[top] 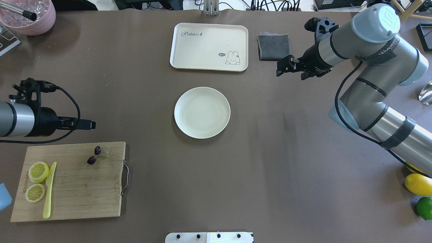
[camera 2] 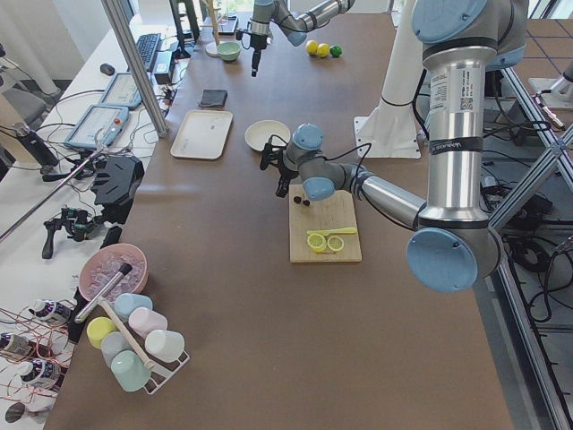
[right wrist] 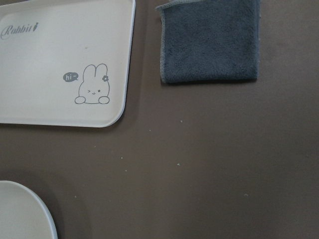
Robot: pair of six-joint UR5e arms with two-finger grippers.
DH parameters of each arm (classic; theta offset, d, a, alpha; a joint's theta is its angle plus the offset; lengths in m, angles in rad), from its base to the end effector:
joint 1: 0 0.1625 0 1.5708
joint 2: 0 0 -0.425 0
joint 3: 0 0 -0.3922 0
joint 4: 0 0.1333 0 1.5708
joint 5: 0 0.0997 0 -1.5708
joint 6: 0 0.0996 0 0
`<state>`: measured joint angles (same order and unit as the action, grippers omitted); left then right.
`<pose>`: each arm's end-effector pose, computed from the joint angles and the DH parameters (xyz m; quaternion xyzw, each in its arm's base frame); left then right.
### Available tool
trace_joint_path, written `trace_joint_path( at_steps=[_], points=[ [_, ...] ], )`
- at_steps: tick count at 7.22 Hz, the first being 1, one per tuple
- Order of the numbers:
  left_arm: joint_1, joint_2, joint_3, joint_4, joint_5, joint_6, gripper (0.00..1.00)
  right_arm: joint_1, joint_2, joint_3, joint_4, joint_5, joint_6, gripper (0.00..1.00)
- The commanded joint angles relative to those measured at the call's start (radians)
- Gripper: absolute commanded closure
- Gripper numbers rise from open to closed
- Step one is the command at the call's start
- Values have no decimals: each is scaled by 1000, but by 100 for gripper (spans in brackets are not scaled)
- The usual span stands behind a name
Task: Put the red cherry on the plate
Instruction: 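Raise the right gripper beside the gray towel while the left gripper reaches the cutting board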
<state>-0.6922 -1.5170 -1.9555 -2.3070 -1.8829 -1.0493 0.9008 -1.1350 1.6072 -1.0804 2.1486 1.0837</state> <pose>0.3034 -0.3849 0.4179 0.1766 0.4890 0.0063 0.8542 -0.3444 -0.5617 0.3352 0.0897 -0.5026 0.0454 0.8586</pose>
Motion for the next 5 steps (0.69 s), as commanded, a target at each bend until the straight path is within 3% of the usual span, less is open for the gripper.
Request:
trace_joint_path(
  at_steps=[1, 5],
  points=[
    [86, 3, 3, 1, 47, 109, 11, 27, -20, -1, -1, 2, 4, 0],
    [178, 50, 9, 8, 146, 201, 11, 41, -38, -7, 1, -1, 18, 0]
  ],
)
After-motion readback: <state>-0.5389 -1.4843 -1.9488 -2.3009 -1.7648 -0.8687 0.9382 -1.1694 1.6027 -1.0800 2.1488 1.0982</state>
